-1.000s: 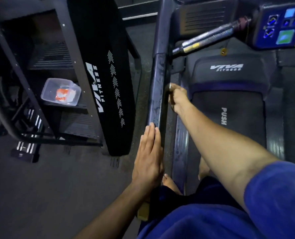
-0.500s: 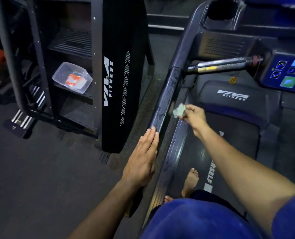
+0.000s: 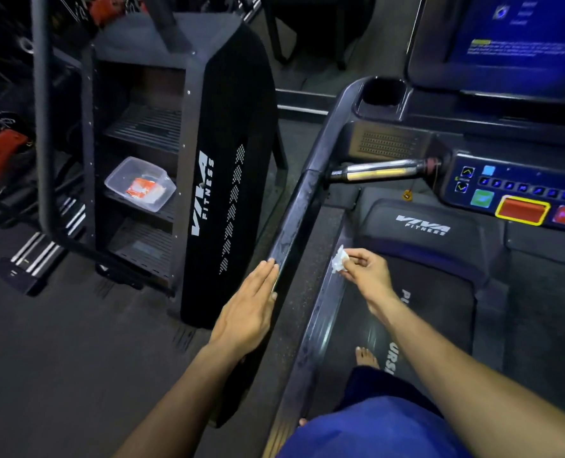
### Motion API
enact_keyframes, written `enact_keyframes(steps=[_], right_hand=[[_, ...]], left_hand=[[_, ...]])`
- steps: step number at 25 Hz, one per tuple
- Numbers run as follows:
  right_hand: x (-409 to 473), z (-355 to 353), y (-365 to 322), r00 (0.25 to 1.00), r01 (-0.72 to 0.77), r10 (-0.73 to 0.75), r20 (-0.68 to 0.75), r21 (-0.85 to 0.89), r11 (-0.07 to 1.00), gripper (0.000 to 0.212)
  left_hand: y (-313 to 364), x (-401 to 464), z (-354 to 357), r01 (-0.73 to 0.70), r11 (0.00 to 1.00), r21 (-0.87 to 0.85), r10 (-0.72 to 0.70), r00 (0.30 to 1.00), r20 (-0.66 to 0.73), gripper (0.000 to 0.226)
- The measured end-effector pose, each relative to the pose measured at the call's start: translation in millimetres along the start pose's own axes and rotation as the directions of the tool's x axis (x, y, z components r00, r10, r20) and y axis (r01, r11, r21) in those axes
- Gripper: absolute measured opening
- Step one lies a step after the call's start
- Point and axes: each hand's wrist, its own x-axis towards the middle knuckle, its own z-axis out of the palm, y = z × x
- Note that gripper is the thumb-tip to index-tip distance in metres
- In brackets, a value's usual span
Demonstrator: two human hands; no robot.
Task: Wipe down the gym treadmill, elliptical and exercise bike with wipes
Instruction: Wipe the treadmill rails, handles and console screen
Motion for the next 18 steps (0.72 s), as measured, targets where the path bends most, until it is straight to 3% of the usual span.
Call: enact_keyframes(steps=[7, 10, 14, 18], right_hand=[[103, 39, -27, 0.983, 0.139, -0.164, -0.079, -0.254, 0.957, 0.01], [124, 63, -36, 0.981, 0.127, -0.165, -0.103, -0.308, 0.943, 0.01], [95, 77, -18, 0.986, 0.089, -0.127, -0.105, -0.311, 0.946, 0.017], [32, 74, 13, 0.991, 0.135, -0.118, 0.07, -0.335, 0.932, 0.021]], left_hand=[[3, 17, 3, 0.017, 0.998, -0.064, -0.012, 0.998, 0.069, 0.057], [4, 17, 1, 0.02, 0.998, -0.067, -0.017, 0.999, 0.042, 0.057], [4, 16, 1, 0.033, 0.997, -0.064, -0.029, 0.998, 0.058, 0.057], [3, 17, -1, 0.039, 0.997, -0.062, -0.035, 0.996, 0.077, 0.057]])
